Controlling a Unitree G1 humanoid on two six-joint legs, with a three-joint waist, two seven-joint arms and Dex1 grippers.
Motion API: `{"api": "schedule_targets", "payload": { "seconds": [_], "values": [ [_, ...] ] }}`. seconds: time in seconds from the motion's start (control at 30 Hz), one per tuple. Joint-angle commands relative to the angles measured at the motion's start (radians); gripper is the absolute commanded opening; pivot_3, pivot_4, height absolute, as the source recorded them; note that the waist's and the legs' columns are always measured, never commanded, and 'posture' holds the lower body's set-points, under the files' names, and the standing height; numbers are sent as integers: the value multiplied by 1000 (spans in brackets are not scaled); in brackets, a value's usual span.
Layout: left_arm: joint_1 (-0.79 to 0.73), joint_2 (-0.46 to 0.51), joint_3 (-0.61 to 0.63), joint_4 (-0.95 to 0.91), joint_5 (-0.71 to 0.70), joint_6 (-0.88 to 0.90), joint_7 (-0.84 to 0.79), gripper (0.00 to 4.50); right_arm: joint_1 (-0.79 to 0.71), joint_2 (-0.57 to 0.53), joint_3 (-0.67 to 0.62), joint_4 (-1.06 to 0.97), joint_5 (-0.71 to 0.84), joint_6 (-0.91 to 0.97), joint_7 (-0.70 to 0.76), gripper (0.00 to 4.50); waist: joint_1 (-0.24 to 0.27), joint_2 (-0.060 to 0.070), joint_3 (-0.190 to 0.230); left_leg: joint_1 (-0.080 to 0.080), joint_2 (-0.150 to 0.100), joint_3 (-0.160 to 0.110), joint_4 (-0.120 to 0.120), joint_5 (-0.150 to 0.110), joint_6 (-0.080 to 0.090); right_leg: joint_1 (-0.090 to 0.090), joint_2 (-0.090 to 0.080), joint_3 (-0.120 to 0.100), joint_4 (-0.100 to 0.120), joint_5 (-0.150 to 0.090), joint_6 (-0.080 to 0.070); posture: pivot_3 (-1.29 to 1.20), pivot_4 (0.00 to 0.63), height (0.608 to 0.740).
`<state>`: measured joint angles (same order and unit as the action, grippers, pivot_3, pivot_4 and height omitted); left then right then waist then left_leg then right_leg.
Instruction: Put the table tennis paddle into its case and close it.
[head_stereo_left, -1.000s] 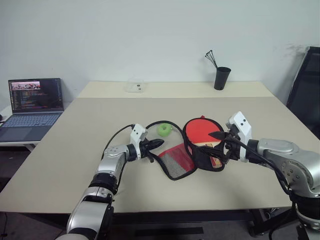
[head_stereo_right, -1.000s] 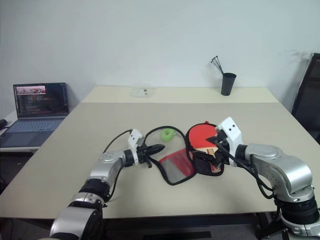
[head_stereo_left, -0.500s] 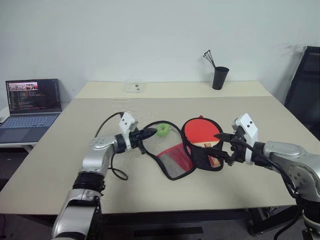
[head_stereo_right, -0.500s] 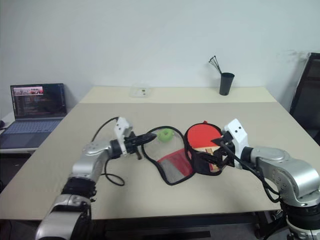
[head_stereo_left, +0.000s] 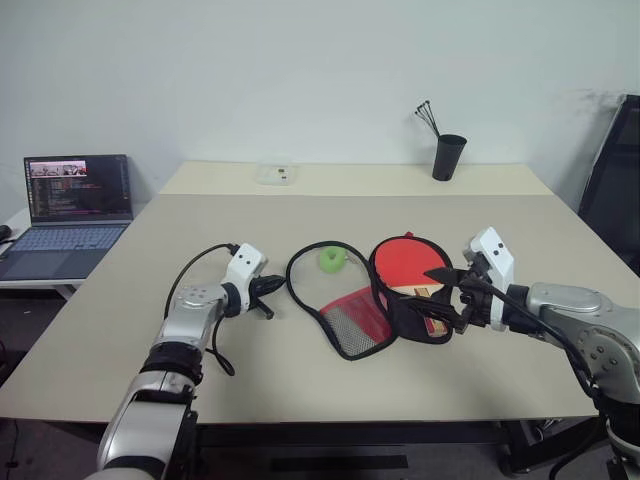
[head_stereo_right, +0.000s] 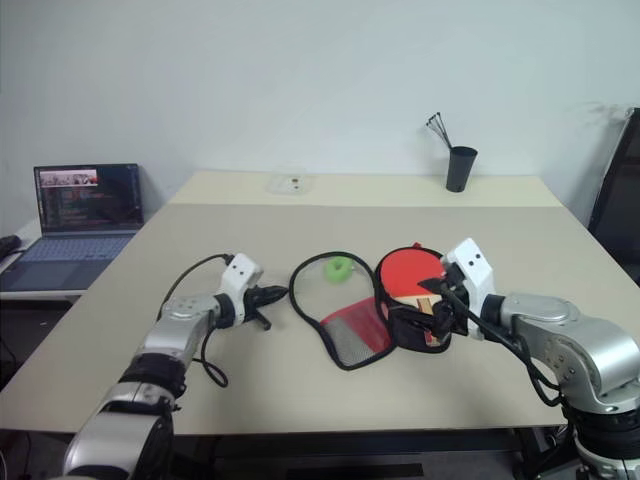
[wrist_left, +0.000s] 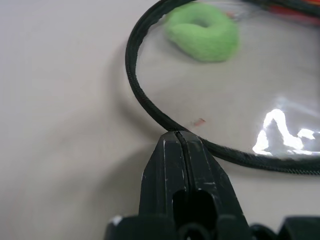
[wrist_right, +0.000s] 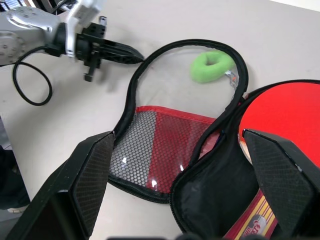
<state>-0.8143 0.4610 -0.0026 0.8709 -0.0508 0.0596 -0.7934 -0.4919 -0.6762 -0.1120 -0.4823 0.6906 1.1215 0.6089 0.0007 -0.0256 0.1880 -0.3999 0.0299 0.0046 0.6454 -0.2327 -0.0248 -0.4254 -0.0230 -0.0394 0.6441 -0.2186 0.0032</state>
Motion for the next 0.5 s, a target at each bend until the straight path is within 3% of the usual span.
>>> {"api": "schedule_targets", "payload": {
  "seconds": [0.03,0.3,0.5],
  "values": [
    [-66,-28,-4,85,22,-62,38,21,-9,-5,-12,-32,19,-7,-6,4500,0,0,0,0,0,0,0,0,0,0,0,0,0,0,0,0,150,740],
    [-131,-73,-8,190,38,-105,33,21,-3,-9,-29,-51,31,5,-17,4500,-3,0,0,0,0,1,0,0,0,0,0,0,0,0,0,0,150,740],
    [-129,-5,24,193,45,-147,123,21,16,-12,-51,-69,58,15,-36,4500,-4,0,0,0,0,0,0,0,0,0,0,0,0,0,0,0,150,740]
  ]
}}
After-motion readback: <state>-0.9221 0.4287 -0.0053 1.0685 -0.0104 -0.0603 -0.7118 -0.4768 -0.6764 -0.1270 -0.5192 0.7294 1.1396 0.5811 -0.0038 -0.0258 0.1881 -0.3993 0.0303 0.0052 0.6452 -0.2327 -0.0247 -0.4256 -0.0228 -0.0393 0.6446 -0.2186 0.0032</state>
